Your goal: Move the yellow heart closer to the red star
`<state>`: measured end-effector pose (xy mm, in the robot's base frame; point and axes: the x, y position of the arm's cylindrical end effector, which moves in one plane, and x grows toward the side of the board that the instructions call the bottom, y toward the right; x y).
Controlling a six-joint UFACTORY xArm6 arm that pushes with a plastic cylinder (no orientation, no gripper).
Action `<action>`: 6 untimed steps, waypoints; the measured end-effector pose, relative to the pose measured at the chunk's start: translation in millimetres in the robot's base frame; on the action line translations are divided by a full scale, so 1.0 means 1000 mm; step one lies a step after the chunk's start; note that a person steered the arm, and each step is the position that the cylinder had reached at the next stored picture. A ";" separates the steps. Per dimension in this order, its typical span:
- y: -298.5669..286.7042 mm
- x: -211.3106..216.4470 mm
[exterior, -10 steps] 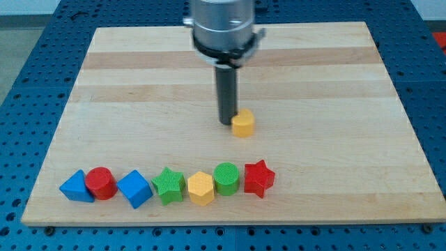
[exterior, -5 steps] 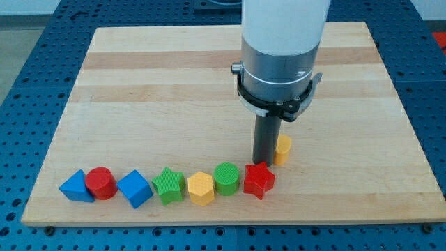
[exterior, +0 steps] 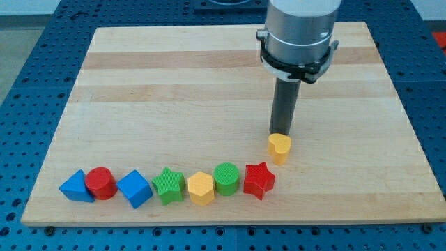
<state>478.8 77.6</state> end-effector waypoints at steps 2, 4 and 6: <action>0.005 0.033; 0.009 0.046; -0.024 -0.010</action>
